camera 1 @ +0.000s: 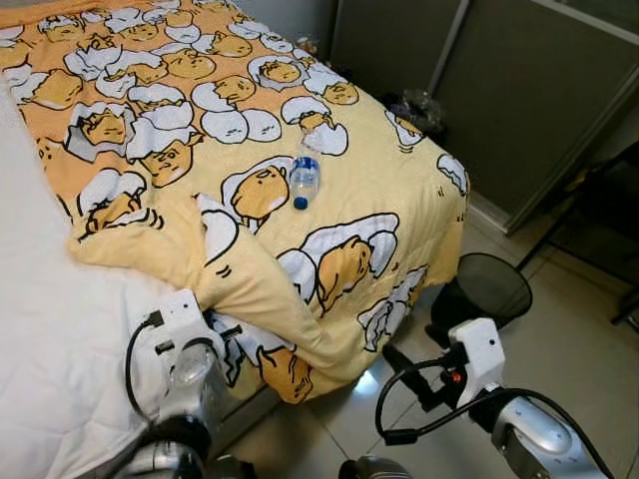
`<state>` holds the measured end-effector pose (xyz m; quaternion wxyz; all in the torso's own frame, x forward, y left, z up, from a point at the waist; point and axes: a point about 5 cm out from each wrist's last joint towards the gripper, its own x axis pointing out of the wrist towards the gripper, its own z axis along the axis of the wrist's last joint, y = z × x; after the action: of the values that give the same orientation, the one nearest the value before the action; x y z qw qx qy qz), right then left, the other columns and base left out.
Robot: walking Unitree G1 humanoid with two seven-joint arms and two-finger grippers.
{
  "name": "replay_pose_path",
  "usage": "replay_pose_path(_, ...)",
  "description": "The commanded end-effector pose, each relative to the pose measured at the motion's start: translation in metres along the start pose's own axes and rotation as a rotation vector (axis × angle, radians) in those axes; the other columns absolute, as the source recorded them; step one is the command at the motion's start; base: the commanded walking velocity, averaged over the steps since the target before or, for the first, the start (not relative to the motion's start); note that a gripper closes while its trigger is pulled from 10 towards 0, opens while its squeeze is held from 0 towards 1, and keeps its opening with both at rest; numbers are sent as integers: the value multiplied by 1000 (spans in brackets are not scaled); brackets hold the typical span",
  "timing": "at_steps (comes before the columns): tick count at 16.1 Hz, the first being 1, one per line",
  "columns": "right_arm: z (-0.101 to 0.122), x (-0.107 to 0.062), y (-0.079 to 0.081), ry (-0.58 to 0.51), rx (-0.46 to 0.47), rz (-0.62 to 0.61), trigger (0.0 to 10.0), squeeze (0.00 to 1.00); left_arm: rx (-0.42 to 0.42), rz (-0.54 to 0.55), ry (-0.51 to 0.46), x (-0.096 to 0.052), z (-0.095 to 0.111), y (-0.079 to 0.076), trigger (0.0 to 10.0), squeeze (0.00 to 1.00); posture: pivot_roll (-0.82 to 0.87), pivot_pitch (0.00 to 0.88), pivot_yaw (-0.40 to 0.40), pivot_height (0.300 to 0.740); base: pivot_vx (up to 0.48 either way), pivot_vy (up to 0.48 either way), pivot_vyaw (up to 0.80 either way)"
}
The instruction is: Clean up the room
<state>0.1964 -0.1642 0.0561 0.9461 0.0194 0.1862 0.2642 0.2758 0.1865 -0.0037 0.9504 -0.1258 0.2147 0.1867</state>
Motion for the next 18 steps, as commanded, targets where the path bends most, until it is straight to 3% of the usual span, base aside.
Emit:
replay_pose_path(1, 3, 2, -1, -9, -11, 12, 10000, 0, 14, -9, -18, -1, 4, -1, 0, 0, -103, 41, -76, 723, 0, 0, 0)
replay_pose_path(3, 3, 5, -2, -10, -15, 21, 10000, 0, 53, -182, -59, -6, 12, -15, 0, 0, -93, 33, -75, 723, 0, 0, 0)
replay_pose_path(5, 3, 7, -4, -12, -19, 23, 10000, 0, 115, -267, -66, -9, 16, -18, 0, 0, -85, 25, -69, 723, 0, 0, 0)
replay_pose_path(7, 4, 7, -10, -14, -24, 15, 10000, 0, 226, -463, -121, -20, 25, -29, 0, 0, -74, 20, -63, 723, 0, 0, 0)
replay_pose_path(10, 11, 9, -19, -39, -12, 3, 10000, 0, 347, -650, -164, -29, 32, -38, 0, 0, -63, 13, -54, 723, 0, 0, 0)
replay_pose_path(13, 14, 4, -19, -41, -15, 45, 10000, 0, 382, -858, -177, -41, 27, -50, 0, 0, -66, 12, -63, 723, 0, 0, 0)
replay_pose_path(15, 13, 1, -20, -39, -13, 50, 10000, 0, 414, -903, -147, -44, 21, -50, 0, 0, -70, 11, -65, 723, 0, 0, 0)
replay_pose_path(18, 13, -4, -20, -37, -7, 70, 10000, 0, 451, -1073, -129, -59, 14, -54, 0, 0, -72, 12, -69, 723, 0, 0, 0)
